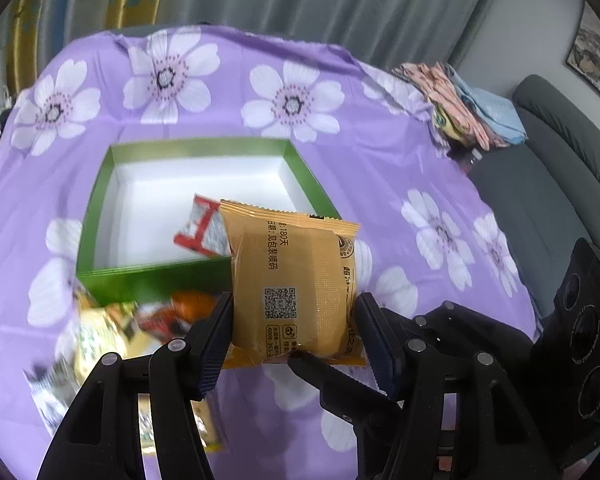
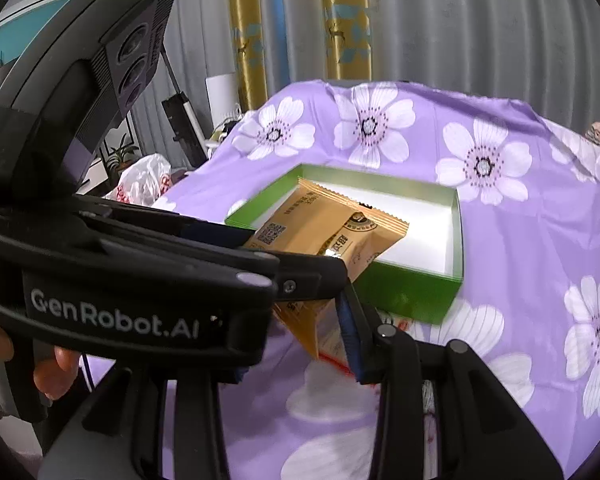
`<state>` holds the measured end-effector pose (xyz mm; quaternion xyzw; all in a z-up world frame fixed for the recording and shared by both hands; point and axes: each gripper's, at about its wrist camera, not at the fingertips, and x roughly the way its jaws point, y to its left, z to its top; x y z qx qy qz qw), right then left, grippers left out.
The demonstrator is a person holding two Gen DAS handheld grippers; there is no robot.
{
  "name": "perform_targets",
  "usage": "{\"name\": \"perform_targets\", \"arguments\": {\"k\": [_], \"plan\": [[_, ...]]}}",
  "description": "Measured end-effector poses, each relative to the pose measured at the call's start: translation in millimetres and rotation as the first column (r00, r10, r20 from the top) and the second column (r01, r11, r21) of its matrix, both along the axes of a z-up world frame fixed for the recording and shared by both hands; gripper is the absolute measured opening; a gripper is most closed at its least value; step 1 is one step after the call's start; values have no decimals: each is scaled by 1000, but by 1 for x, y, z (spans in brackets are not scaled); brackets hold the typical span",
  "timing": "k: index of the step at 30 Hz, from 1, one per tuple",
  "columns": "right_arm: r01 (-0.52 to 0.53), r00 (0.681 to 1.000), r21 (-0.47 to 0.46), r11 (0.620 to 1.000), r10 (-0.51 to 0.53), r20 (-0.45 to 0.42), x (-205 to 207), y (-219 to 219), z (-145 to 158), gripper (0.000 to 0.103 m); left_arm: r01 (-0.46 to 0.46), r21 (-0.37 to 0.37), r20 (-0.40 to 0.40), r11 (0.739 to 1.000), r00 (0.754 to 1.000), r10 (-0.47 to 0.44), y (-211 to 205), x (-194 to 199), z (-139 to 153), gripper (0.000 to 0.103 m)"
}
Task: Organize snacks
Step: 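Carry the yellow cake packet into the green box and open the right gripper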
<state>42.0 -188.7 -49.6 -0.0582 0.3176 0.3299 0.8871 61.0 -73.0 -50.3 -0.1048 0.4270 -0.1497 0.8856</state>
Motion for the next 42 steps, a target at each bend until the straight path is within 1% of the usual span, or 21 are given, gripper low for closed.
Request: {"name": "perform_targets", "arguments": {"k": [5, 12, 16, 20, 25, 30, 36, 38, 39, 40, 42], "plan": [[-3, 1000, 3, 1000, 3, 17, 19, 9, 1, 38, -13, 1, 11, 1000, 1000, 13, 8, 18, 3, 61], [-8, 1000, 0, 1000, 8, 18, 43, 21, -1, 38, -24, -3, 14, 1000, 1000, 24, 19, 44, 1, 61], [-9, 1000, -1, 1000, 9, 11, 60, 27, -5, 38, -31, -6, 10, 1000, 999, 31, 26, 59, -2, 61], [-4, 1000, 7, 1000, 4, -18, 78, 33, -14, 38, -44, -3, 4, 999, 999, 44, 33, 75, -10, 61], [-2, 999, -9, 1000, 2, -50, 92, 40, -27, 38, -53, -27, -44, 998, 998, 52, 41, 94, -28, 61], [-2, 996, -17, 1000, 1, -89, 105, 46, -38, 38, -56, -28, -71, 998, 996, 53, 44, 104, -41, 61], [9, 991, -24, 1000, -12, -135, 117, 53, -48, 42, -89, -53, -111, 995, 990, 83, 50, 113, -55, 61], [32, 990, -28, 999, -36, -136, 119, 53, -50, 48, -99, -51, -129, 994, 987, 92, 51, 115, -60, 63], [44, 989, -28, 999, -48, -139, 120, 52, -50, 52, -107, -50, -133, 993, 986, 99, 53, 115, -61, 66], [53, 988, -24, 998, -55, -142, 121, 50, -50, 53, -114, -52, -136, 992, 985, 106, 54, 115, -63, 72], [70, 987, -11, 997, -71, -146, 121, 44, -49, 54, -136, -45, -139, 990, 982, 128, 60, 114, -65, 79]]}}
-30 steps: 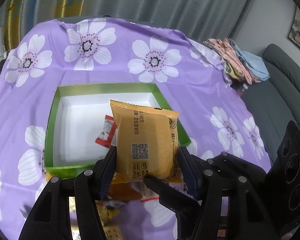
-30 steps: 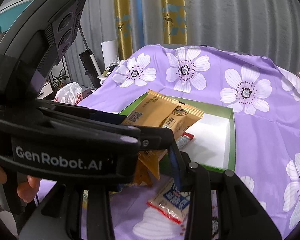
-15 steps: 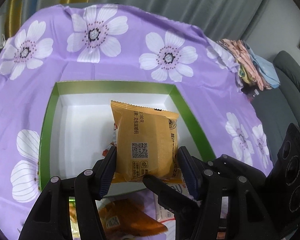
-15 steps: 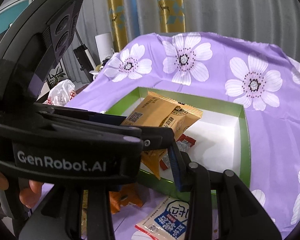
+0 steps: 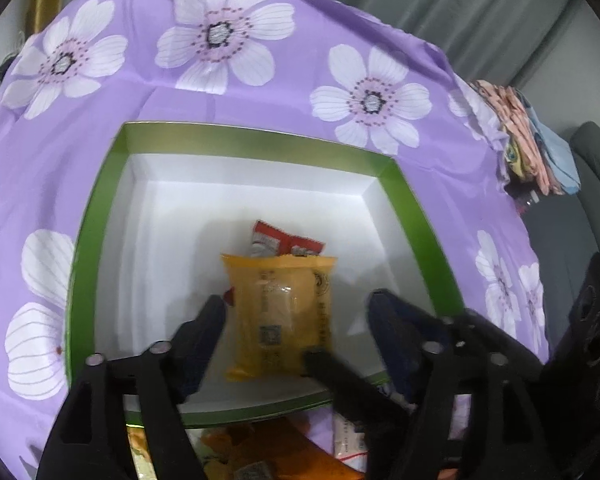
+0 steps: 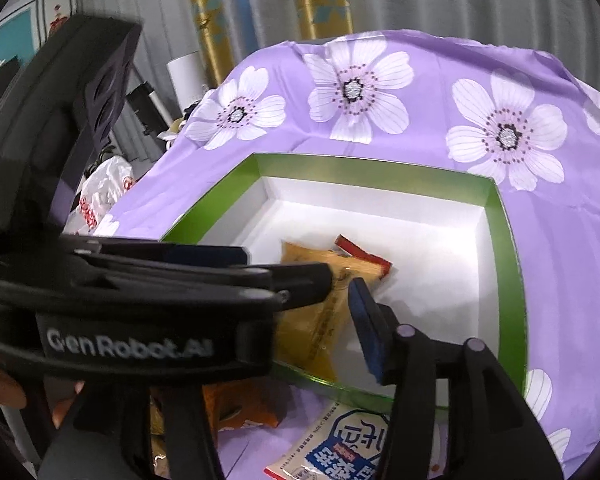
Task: Organize snacks
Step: 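Carry the yellow cake packet into the green box and open the right gripper, then reach the right gripper to the white-and-blue biscuit packet and grasp it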
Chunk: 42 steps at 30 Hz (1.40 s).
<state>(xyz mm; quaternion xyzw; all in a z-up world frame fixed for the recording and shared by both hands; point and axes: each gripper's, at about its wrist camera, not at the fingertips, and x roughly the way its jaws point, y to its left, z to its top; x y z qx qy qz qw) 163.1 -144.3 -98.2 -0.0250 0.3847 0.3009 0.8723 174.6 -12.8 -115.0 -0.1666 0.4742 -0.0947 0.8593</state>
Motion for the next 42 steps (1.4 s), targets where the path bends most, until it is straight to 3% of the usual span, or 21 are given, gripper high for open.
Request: {"name": "perform_targets", "arguments": {"k": [12, 24, 42], "plan": [[45, 999, 34, 998, -44, -9, -32, -31, 12, 58, -63, -37, 38, 997, 997, 64, 34, -40, 20, 80], [21, 1000, 47, 999, -21, -18, -77, -43, 23, 61, -111, 18, 96, 994, 989, 109, 41, -115, 41, 80], [35, 998, 25, 999, -34, -55, -122, -58, 28, 64, -76, -44, 59, 996, 995, 78, 19, -173, 43, 80]]}}
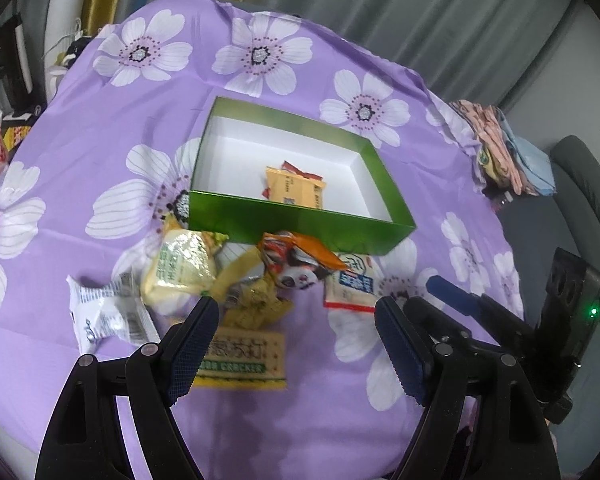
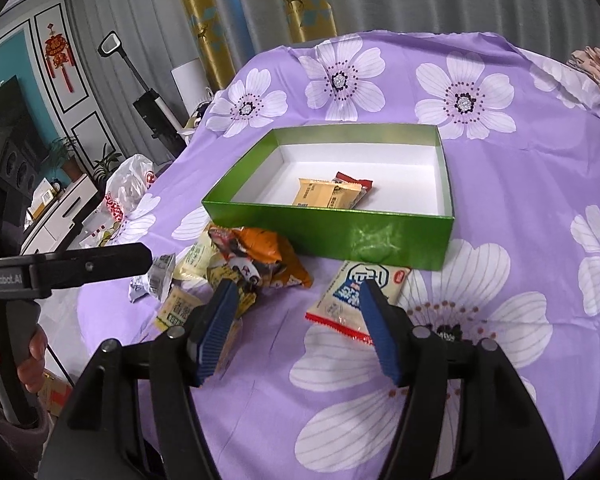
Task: Organize snacks
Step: 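Reach the right gripper to the white-and-blue biscuit packet and grasp it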
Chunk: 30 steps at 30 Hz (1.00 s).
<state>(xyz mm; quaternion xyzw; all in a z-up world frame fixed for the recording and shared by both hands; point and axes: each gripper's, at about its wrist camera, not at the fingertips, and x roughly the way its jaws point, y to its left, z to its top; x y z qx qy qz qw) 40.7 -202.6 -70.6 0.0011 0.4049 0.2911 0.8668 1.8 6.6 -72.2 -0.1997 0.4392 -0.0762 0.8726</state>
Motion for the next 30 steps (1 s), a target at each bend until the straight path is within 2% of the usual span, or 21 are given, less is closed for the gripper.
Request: {"name": "perform_targets", "arguments": {"k": [11, 30], "plan": [[12, 1000, 4, 1000, -11, -23, -12, -12, -6, 66, 39, -25, -8, 999, 999, -39, -21, -9, 2, 80], [106, 988, 0, 994, -105, -110, 1, -57, -40, 66, 142, -83, -80, 986, 986, -148, -61, 18, -33, 80]]}}
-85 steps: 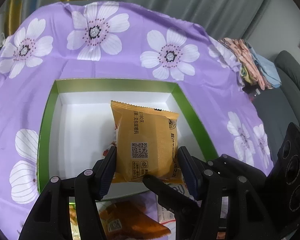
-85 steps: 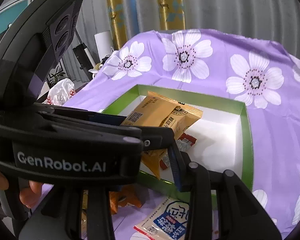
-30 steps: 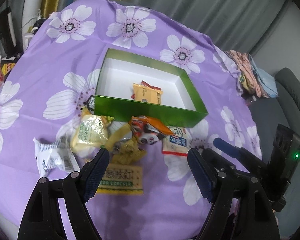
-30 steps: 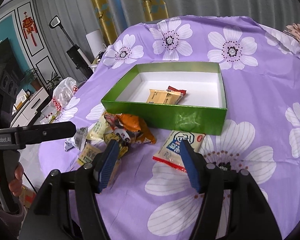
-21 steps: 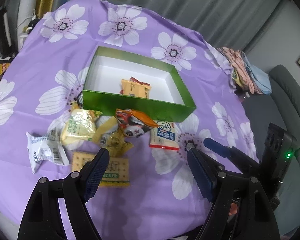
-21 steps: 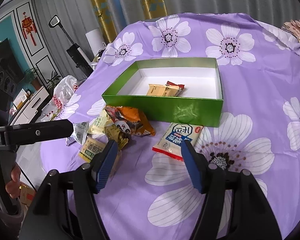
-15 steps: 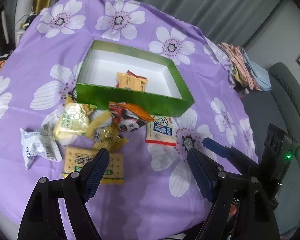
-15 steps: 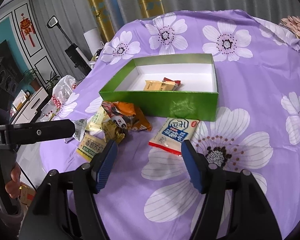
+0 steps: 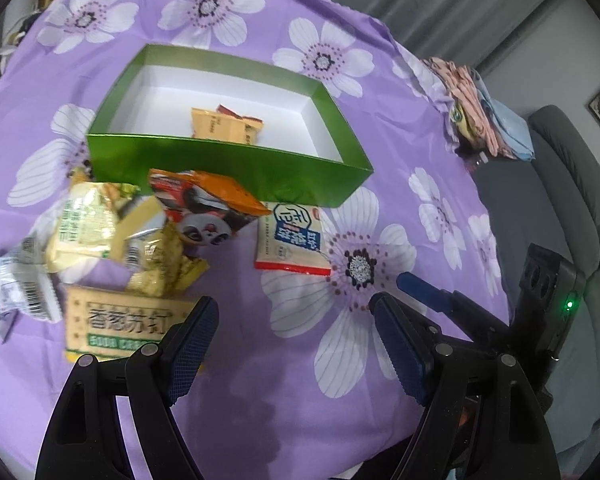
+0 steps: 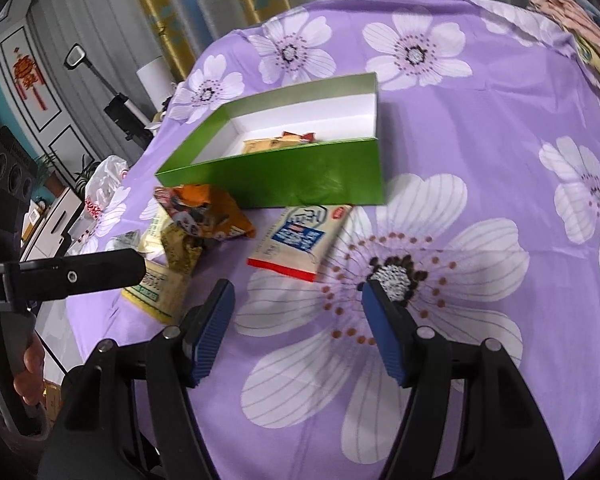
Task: Organize snacks
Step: 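Reach the right gripper to the white-and-blue biscuit packet and grasp it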
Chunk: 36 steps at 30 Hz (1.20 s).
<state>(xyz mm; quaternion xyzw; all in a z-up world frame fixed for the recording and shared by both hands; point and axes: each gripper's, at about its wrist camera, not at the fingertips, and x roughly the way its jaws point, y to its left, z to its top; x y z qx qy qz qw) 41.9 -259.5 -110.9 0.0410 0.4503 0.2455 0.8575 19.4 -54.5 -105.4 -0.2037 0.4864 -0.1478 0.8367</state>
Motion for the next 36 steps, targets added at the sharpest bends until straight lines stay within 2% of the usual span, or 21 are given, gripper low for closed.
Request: {"name": "perform_targets", "arguments": {"k": [10, 18, 23, 29, 33, 36], "plan": [[20, 999, 37, 999, -19, -45, 15, -9, -23, 66, 72, -34, -20, 997, 997, -73, -19, 30, -16, 80], [-12, 999, 52, 999, 15, -46, 30, 2, -34, 66, 61, -62, -57, 996, 996, -65, -26, 58, -40, 80], [-43, 998, 55, 998, 45, -38, 39, 12, -40, 61, 52, -40, -82, 998, 995, -55, -28, 71, -51, 80], [-56, 997, 63, 996, 59, -46, 57, 23, -45, 54, 23, -62, -114, 998, 993, -30, -23, 81, -62, 80], [-68, 996, 51, 996, 71, -52, 64, 31, -50, 45, 15, -63, -120, 998, 992, -22, -23, 88, -64, 74], [-66, 996, 36, 997, 68, -63, 67, 33, -53, 41, -6, -66, -142, 998, 990, -3, -21, 92, -67, 60]]}}
